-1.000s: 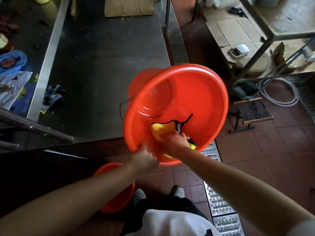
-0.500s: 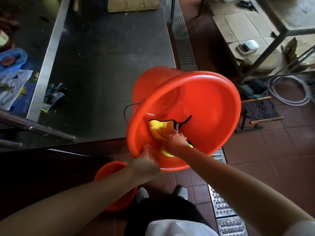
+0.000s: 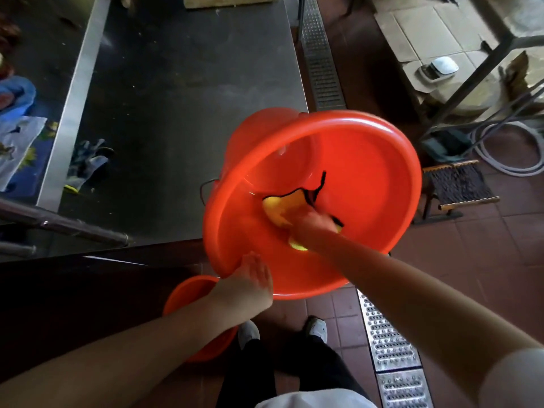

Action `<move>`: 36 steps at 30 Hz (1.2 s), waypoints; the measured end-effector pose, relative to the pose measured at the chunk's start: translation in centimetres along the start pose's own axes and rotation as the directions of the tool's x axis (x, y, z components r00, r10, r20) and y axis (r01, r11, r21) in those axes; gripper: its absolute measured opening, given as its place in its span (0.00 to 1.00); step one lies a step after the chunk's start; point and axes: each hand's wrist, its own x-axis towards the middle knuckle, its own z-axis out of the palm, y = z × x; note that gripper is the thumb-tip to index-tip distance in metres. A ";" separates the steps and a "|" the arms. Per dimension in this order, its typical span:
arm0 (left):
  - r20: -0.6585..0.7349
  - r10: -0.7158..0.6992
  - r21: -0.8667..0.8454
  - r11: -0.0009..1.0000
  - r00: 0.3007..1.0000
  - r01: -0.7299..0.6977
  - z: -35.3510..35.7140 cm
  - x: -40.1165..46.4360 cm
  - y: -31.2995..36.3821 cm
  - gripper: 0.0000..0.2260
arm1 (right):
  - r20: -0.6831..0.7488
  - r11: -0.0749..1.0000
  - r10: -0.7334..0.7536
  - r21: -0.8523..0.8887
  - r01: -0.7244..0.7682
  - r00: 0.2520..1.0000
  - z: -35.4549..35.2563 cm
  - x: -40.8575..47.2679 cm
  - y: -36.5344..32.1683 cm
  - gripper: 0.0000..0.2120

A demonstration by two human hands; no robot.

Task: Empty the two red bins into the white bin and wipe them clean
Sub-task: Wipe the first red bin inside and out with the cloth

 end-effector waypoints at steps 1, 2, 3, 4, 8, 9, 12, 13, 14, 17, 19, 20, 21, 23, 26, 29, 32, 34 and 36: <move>0.002 0.010 0.011 1.000 1.000 -0.010 0.0 0.0 0.0 0.16 | -0.020 0.994 0.016 -0.108 -0.018 1.000 -0.5 0.6 0.8 0.24; 0.005 0.015 0.022 1.000 1.000 -0.015 -0.1 0.0 0.0 0.17 | -0.035 0.985 0.036 -0.170 -0.041 0.999 -0.8 1.3 1.2 0.23; 0.008 0.012 0.030 0.999 1.000 -0.012 -0.2 0.1 0.0 0.17 | -0.038 0.983 0.055 -0.176 -0.061 0.998 -0.9 2.1 1.1 0.22; 0.010 0.004 0.035 0.999 1.000 -0.004 -0.2 0.3 0.0 0.16 | -0.037 0.988 0.059 -0.142 -0.064 0.998 -0.8 2.9 0.5 0.21; 0.024 -0.002 0.055 0.998 1.000 0.000 0.3 0.6 0.3 0.13 | -0.001 1.000 0.004 -0.018 -0.004 1.000 0.2 5.1 -1.4 0.23; 0.035 0.010 0.067 0.998 0.999 -0.012 0.4 0.7 0.3 0.14 | 0.004 1.000 -0.006 -0.016 0.006 1.000 0.2 5.1 -1.3 0.23; 0.044 0.007 0.049 0.999 0.999 -0.009 0.1 0.7 0.1 0.17 | 0.006 0.999 -0.017 -0.049 0.017 1.000 0.2 3.7 -1.0 0.23; 0.036 -0.006 0.041 0.999 0.999 0.005 -0.2 0.7 -0.2 0.17 | 0.005 0.997 -0.028 -0.068 0.029 1.000 0.3 2.7 -1.1 0.25; 0.029 -0.008 0.029 1.000 1.000 0.007 -0.4 0.7 -0.5 0.16 | 0.008 0.997 -0.037 -0.068 0.038 0.999 0.4 1.5 -1.2 0.27; 0.034 0.013 -0.011 1.000 0.999 -0.013 -1.1 0.4 -1.0 0.15 | 0.000 0.998 -0.060 -0.033 0.060 0.998 0.3 -3.2 -1.6 0.33; 0.050 0.005 -0.004 1.000 0.999 -0.004 -1.4 0.2 -1.2 0.16 | 0.025 0.993 -0.088 -0.082 0.090 0.996 0.0 -6.6 -1.7 0.34; 0.048 0.001 0.000 1.000 0.999 -0.001 -1.6 0.2 -1.2 0.16 | 0.029 0.991 -0.092 -0.093 0.094 0.995 -0.2 -8.1 -1.6 0.34; 0.043 -0.002 0.002 1.000 0.999 0.002 -1.7 0.2 -1.2 0.17 | 0.024 0.993 -0.084 -0.086 0.085 0.996 -0.3 -9.6 -1.5 0.31; 0.032 -0.021 0.002 1.000 0.999 0.021 -1.9 0.3 -1.3 0.17 | 0.008 0.996 -0.066 -0.061 0.066 0.998 -0.4 -12.2 -1.2 0.26; 0.022 -0.048 -0.027 0.998 0.999 0.048 -1.9 0.6 -1.4 0.17 | -0.004 0.995 -0.098 -0.032 0.098 0.995 -0.4 -14.5 -0.7 0.28; 0.018 -0.046 -0.042 0.998 0.999 0.046 -1.7 0.6 -1.5 0.18 | -0.010 0.989 -0.131 -0.065 0.130 0.991 -0.7 -14.4 -0.5 0.28; 0.002 -0.030 -0.015 0.999 1.000 0.030 -1.3 0.6 -1.5 0.19 | 0.013 0.990 -0.116 -0.080 0.117 0.993 -1.0 -12.5 -0.9 0.28; 0.001 -0.013 -0.009 1.000 1.000 0.013 -1.0 0.6 -1.4 0.20 | 0.020 0.993 -0.096 -0.071 0.097 0.995 -1.1 -10.6 -1.2 0.30; 0.006 0.004 -0.001 1.000 1.000 -0.004 -0.9 0.6 -1.3 0.19 | 0.022 0.995 -0.079 -0.053 0.080 0.997 -1.1 -8.4 -1.4 0.33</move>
